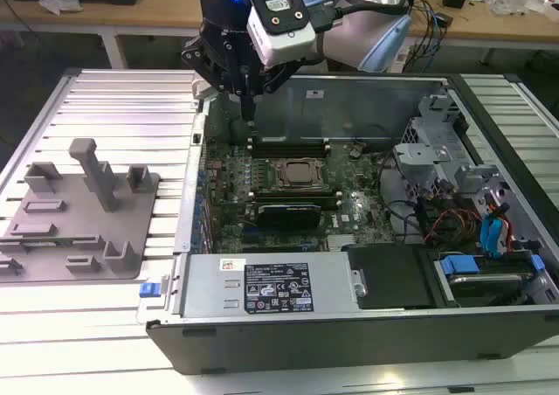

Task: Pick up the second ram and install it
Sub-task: 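Reach for the second ram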

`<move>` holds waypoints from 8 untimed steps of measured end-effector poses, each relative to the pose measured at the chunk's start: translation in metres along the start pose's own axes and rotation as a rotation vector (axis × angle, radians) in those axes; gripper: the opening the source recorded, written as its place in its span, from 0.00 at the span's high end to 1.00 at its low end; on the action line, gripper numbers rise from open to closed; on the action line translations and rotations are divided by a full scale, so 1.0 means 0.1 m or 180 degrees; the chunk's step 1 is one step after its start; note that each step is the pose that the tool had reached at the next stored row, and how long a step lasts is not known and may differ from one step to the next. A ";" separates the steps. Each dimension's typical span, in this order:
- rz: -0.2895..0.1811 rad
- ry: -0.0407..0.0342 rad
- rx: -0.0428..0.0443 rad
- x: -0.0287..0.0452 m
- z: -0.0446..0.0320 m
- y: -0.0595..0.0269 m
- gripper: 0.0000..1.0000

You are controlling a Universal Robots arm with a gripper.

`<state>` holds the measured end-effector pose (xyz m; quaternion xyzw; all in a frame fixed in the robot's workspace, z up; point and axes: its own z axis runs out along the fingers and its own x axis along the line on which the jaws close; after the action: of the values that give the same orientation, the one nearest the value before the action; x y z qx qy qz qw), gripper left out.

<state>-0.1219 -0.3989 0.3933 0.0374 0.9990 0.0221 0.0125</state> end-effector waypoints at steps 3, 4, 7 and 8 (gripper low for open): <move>0.0000 0.0000 0.0000 0.000 0.000 0.000 0.92; 0.0000 0.0000 0.0000 0.000 0.000 0.000 0.92; 0.0000 0.0000 0.0000 0.000 0.000 0.000 0.92; 0.0000 0.0000 0.0000 0.000 0.000 0.000 0.92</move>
<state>-0.1219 -0.3988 0.3933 0.0374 0.9990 0.0221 0.0125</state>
